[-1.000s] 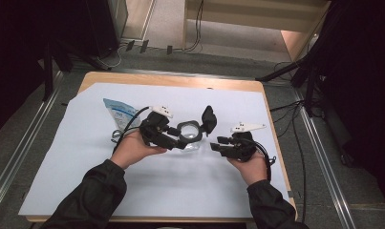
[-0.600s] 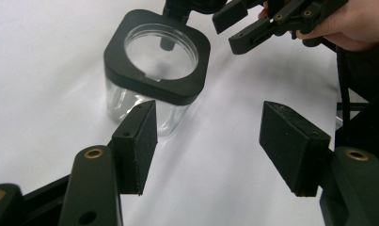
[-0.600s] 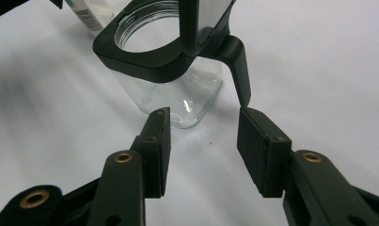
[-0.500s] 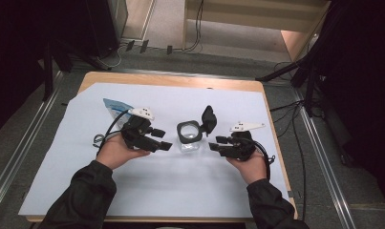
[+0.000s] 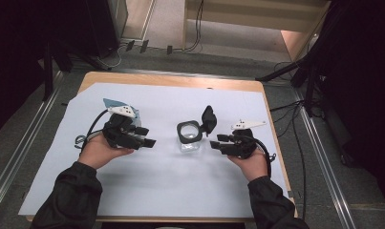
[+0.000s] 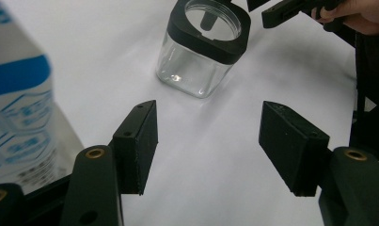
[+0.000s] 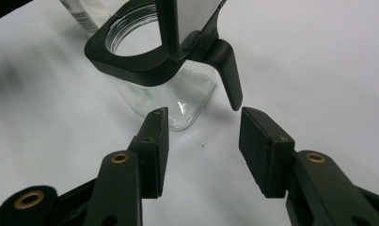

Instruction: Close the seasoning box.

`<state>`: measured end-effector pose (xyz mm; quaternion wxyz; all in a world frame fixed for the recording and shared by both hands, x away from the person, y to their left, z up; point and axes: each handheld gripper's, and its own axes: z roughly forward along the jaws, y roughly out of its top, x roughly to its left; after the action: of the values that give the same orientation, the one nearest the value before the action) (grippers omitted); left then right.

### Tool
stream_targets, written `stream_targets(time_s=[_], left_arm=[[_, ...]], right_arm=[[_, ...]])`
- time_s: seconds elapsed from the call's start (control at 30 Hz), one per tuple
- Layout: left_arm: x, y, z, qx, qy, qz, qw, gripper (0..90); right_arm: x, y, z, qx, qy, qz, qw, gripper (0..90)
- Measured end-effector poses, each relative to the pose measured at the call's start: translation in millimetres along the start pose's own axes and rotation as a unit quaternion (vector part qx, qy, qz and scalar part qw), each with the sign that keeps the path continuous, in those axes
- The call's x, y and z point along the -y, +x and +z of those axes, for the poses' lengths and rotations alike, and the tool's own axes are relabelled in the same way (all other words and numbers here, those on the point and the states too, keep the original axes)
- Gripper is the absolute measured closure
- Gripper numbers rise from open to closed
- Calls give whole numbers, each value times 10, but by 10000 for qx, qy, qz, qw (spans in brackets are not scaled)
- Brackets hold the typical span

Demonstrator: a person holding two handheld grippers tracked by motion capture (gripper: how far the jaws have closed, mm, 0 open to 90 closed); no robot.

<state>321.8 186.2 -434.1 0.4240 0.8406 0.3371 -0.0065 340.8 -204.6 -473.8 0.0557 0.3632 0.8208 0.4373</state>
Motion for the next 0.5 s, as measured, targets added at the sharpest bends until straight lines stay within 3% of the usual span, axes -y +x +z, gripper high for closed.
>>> stream_targets(time_s=[0.5], left_arm=[[163, 196, -298, -304, -205, -318, 9988, 400]], right_arm=[[-33, -134, -7, 36, -86, 119, 9999, 545]])
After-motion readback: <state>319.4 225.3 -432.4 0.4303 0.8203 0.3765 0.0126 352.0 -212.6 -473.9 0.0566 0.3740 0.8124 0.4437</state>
